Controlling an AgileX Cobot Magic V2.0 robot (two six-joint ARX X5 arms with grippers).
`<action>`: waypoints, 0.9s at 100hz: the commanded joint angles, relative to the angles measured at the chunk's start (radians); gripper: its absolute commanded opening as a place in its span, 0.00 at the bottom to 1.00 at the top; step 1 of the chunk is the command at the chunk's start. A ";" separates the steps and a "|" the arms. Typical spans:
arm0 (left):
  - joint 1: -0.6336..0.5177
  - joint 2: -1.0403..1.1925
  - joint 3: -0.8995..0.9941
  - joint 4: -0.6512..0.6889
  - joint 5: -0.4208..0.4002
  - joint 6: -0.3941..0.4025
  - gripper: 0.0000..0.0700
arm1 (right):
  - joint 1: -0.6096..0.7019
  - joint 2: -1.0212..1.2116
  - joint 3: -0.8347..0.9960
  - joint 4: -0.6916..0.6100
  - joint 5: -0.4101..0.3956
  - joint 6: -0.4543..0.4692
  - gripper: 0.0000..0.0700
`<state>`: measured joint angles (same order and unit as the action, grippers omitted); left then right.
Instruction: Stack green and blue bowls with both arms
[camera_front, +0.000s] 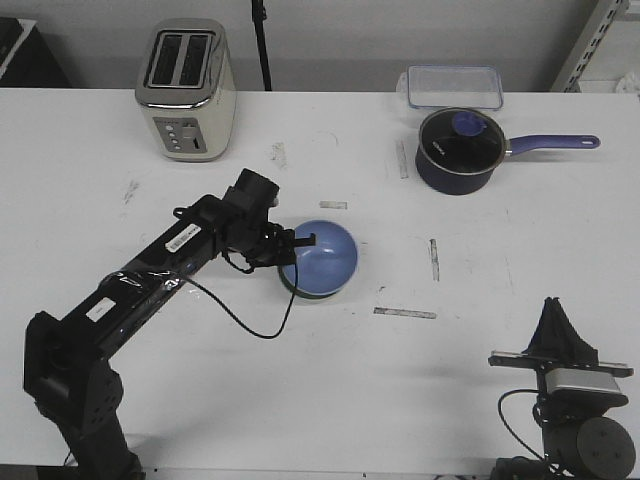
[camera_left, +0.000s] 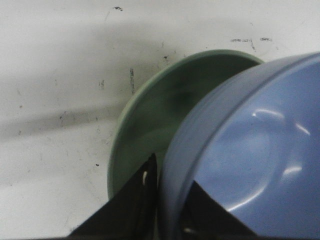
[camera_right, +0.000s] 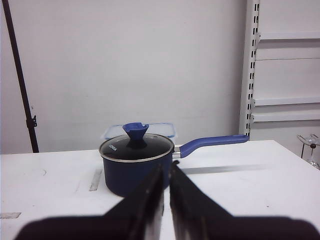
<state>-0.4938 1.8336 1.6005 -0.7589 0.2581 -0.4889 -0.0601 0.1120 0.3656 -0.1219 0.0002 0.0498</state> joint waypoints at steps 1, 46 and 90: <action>-0.007 0.027 0.024 0.002 0.001 -0.002 0.14 | -0.002 -0.002 0.005 0.015 0.000 0.009 0.02; -0.007 0.014 0.024 -0.003 0.005 -0.002 0.29 | -0.002 -0.002 0.005 0.015 0.000 0.009 0.02; -0.001 -0.080 0.024 -0.073 -0.010 -0.002 0.37 | -0.002 -0.002 0.005 0.016 0.000 0.009 0.02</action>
<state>-0.4931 1.7603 1.6009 -0.8188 0.2588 -0.4889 -0.0601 0.1120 0.3656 -0.1219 0.0002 0.0498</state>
